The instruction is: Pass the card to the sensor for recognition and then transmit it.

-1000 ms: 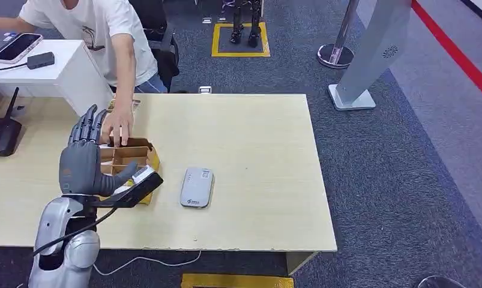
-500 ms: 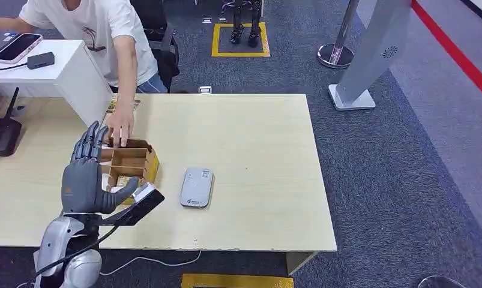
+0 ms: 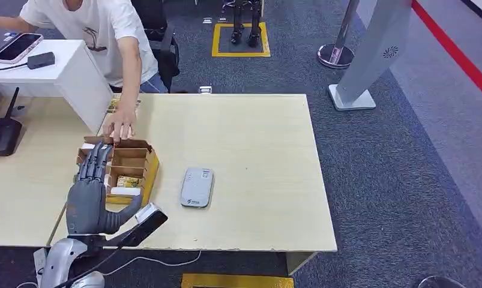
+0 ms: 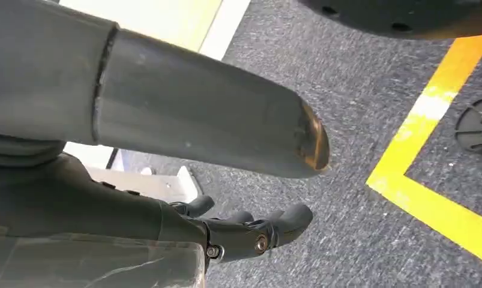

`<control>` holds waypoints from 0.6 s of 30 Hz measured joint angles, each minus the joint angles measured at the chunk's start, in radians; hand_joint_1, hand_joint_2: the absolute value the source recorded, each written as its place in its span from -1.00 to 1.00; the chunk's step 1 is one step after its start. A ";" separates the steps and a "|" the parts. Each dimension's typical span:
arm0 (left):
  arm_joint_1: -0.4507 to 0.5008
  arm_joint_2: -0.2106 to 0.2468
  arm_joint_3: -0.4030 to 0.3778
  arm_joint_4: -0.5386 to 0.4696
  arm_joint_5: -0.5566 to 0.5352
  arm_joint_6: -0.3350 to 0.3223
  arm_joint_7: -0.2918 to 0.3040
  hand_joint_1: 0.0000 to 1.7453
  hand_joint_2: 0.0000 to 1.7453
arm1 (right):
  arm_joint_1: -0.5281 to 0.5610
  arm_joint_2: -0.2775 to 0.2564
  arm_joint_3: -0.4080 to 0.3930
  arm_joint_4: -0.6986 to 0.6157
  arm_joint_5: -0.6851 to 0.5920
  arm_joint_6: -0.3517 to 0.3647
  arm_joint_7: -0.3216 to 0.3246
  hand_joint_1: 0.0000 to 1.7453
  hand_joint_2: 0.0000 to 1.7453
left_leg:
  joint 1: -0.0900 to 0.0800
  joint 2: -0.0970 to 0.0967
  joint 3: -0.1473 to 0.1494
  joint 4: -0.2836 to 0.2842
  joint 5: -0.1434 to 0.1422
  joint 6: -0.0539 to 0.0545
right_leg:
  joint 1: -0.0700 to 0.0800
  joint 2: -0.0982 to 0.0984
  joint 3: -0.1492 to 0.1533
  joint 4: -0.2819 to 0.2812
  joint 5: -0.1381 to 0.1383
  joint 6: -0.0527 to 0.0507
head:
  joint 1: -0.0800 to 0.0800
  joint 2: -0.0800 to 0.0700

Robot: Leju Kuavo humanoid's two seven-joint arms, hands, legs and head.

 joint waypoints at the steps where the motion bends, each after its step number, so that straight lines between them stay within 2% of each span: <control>1: 0.004 0.000 0.000 0.000 0.000 0.000 -0.001 -1.00 1.00 | 0.000 0.000 0.000 0.000 0.000 0.000 0.000 -1.00 -1.00 | 0.000 0.000 0.000 0.000 0.000 0.000 | 0.000 0.000 0.000 0.000 0.000 0.000 | 0.000 0.000; 18: 0.036 0.000 -0.013 0.000 0.002 0.003 -0.014 -1.00 1.00 | 0.000 0.004 -0.017 -0.002 0.002 0.000 -0.003 -1.00 -1.00 | 0.000 0.000 0.000 0.000 0.000 0.001 | 0.000 0.000 0.000 0.000 0.000 0.000 | 0.000 0.000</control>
